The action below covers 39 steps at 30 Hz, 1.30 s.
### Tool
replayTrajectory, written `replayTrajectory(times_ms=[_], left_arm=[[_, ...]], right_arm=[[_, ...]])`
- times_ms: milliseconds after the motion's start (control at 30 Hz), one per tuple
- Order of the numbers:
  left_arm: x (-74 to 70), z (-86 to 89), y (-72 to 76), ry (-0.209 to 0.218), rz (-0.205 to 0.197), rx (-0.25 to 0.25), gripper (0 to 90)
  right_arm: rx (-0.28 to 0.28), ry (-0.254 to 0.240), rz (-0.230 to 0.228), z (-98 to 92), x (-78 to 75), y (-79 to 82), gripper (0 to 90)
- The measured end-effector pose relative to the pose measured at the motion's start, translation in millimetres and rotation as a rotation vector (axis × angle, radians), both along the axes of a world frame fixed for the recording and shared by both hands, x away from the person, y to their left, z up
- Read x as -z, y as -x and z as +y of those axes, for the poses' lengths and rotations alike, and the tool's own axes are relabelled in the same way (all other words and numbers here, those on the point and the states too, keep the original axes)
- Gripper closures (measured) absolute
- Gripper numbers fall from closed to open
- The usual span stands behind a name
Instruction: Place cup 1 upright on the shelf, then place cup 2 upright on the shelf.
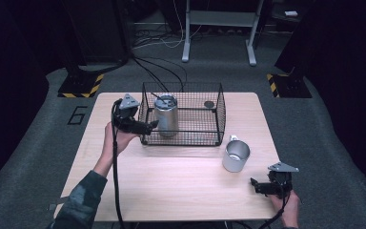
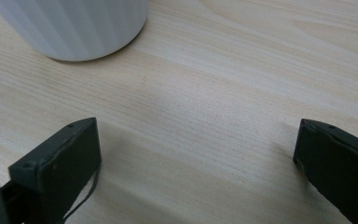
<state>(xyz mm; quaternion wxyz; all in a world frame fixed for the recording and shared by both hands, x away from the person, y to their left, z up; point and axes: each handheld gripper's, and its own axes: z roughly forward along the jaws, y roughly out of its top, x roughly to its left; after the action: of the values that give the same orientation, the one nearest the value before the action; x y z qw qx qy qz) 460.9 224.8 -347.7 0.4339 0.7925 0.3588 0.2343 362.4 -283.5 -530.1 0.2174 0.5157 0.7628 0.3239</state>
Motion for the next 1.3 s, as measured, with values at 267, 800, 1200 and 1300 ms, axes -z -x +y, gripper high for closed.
replayTrajectory(times_ms=[267, 800, 1200, 1300], left_arm=[[12.9, 9.9, 21.5, -0.036, -0.009, -0.002, 0.0], [74.0, 59.1, 45.6, -0.034, 0.081, -0.117, 0.0], [139.7, 94.6, 47.9, -0.027, 0.209, -0.194, 0.0], [154.2, 101.7, 46.1, -0.015, 0.243, -0.213, 0.0]], right_arm=[[0.001, 0.0, 0.0, 0.0, 0.0, 0.0, 0.3], [0.006, -0.005, 0.001, 0.7, 0.0, 0.0, 0.2], [0.001, 0.001, 0.0, 0.1, -0.1, -0.1, 0.2], [0.001, 0.001, 0.0, 0.1, 0.0, -0.2, 0.2]])
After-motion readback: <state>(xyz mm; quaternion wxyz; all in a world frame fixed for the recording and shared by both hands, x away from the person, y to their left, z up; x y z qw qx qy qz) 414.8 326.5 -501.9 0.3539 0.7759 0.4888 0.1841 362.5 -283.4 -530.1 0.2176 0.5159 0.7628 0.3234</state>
